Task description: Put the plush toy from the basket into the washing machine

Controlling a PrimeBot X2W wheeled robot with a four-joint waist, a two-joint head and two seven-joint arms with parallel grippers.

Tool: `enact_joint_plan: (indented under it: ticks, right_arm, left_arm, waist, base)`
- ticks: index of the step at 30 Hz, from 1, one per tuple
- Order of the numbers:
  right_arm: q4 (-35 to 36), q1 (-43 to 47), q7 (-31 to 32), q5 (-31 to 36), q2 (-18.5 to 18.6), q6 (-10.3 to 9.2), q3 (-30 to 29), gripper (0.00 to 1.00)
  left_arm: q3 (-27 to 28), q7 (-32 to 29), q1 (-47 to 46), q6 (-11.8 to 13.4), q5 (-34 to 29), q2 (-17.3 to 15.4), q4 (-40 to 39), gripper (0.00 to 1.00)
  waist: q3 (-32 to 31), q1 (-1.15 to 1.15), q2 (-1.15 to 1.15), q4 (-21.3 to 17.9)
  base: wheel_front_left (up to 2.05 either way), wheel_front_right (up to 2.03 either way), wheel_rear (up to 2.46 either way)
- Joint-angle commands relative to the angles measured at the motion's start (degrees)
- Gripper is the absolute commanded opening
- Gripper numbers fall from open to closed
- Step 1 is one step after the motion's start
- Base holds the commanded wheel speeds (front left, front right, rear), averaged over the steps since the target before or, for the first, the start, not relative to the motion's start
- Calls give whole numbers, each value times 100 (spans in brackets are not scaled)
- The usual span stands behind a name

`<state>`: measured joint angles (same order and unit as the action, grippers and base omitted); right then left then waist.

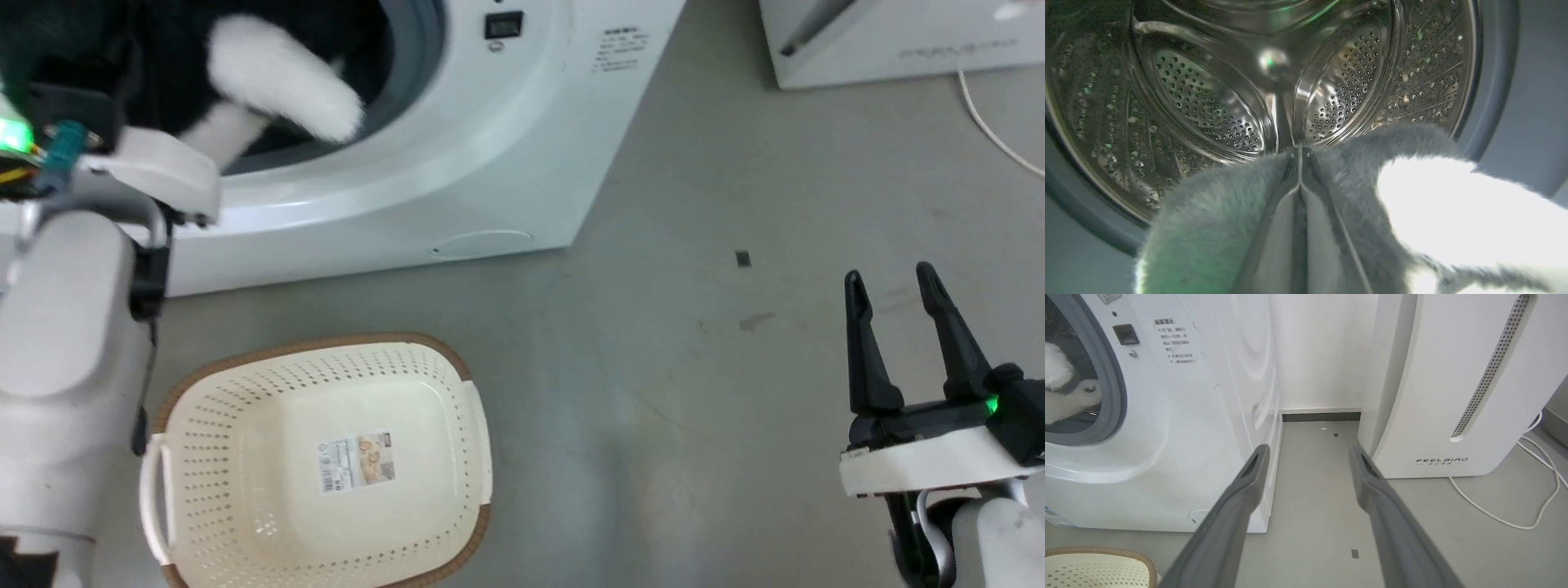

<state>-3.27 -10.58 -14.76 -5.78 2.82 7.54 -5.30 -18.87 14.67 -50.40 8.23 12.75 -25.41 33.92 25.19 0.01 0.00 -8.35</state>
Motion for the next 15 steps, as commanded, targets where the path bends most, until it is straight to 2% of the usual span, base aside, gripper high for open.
enact_joint_plan:
  ticks: [1, 15]
  right_arm:
    - [30, -150, -24, -79, 6, -5, 24, 100]
    - [165, -641, -24, -289, 6, -5, 156, 100]
  left_arm:
    - [106, 32, -240, -32, -51, -103, 56, 0]
    - [548, 33, -1666, -173, -232, -627, 424, 0]
  waist:
    - [324, -1, 0, -274]
    - [1443, -1, 0, -735]
  base:
    - [0, 0, 0]
    - [0, 0, 0]
